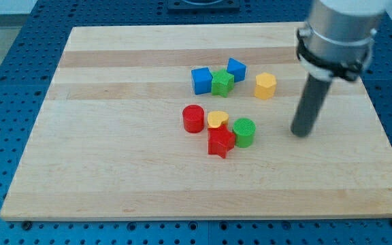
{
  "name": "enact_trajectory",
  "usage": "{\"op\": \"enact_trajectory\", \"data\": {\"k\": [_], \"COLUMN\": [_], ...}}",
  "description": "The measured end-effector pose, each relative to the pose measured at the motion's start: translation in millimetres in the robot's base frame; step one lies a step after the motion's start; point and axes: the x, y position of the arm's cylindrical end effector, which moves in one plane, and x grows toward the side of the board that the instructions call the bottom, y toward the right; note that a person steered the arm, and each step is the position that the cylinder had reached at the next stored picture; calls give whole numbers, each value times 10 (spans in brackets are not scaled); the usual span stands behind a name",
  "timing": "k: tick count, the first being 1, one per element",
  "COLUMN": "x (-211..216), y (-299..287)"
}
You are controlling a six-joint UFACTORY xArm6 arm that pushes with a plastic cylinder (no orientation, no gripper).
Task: Push green circle towards green star
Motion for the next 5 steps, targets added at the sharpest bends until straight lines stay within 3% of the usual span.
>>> {"op": "enact_trajectory", "data": {"k": [1, 3, 5], "x": [341, 192, 152], "y": [-143, -751, -895]}}
